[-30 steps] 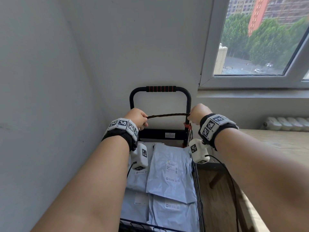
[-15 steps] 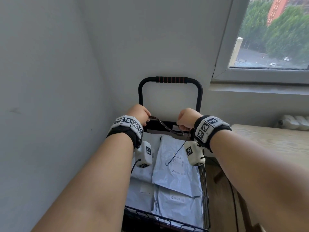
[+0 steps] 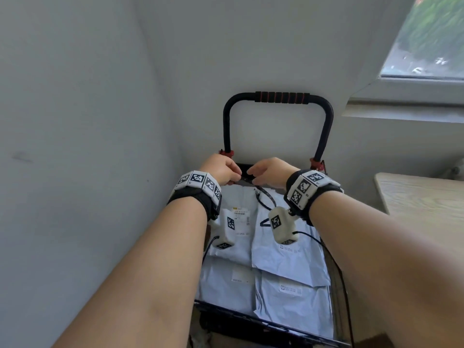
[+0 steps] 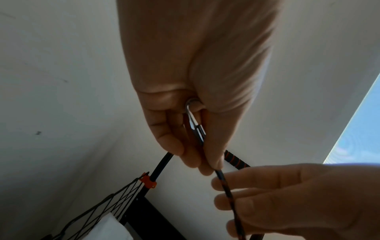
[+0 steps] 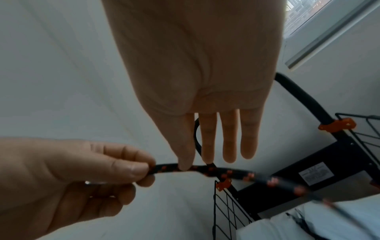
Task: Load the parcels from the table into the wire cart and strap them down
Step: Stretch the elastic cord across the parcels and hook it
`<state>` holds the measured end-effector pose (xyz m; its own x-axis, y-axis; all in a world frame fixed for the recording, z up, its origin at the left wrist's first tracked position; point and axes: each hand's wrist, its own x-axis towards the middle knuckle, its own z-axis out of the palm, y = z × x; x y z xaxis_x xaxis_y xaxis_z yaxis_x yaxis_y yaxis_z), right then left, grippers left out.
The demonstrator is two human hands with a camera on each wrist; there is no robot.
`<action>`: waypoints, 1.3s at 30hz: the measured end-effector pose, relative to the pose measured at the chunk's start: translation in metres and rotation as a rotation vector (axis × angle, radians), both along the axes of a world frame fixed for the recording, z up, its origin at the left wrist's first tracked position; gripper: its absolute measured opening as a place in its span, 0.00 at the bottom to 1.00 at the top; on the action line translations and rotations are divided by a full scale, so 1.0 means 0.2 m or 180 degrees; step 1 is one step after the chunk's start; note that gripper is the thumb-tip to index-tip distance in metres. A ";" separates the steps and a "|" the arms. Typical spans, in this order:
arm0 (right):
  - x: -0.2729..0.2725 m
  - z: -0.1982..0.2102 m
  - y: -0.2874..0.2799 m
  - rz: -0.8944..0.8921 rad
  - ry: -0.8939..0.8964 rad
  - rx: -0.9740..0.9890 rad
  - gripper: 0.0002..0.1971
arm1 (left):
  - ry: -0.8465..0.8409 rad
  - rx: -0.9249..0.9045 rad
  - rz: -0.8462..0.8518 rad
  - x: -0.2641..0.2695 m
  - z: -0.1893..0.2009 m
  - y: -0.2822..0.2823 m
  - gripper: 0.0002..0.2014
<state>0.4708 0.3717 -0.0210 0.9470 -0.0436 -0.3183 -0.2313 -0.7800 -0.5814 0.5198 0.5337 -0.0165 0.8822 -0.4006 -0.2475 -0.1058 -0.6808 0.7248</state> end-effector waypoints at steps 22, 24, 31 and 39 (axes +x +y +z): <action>0.46 -0.46 0.40 -0.1186 0.0465 0.0364 0.10 | 0.0490 0.0057 -0.0160 0.57 -0.50 0.34 0.00; 0.47 -0.51 0.40 -0.1297 0.0527 0.0330 0.11 | 0.0545 0.0193 -0.0071 0.60 -0.58 0.37 0.03; 0.56 -0.78 0.38 -0.1208 0.1212 -0.0157 0.20 | 0.1076 0.0535 0.0376 0.63 -0.82 0.45 0.07; 0.67 -1.11 0.43 -0.1146 0.1566 -0.0423 0.17 | 0.1134 0.0829 0.0717 0.63 -1.09 0.51 0.14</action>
<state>0.6039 0.4573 -0.2437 0.6093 -0.4021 -0.6834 -0.7093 -0.6617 -0.2431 0.6467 0.6361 -0.2345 0.7821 -0.0944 -0.6160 0.2882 -0.8216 0.4918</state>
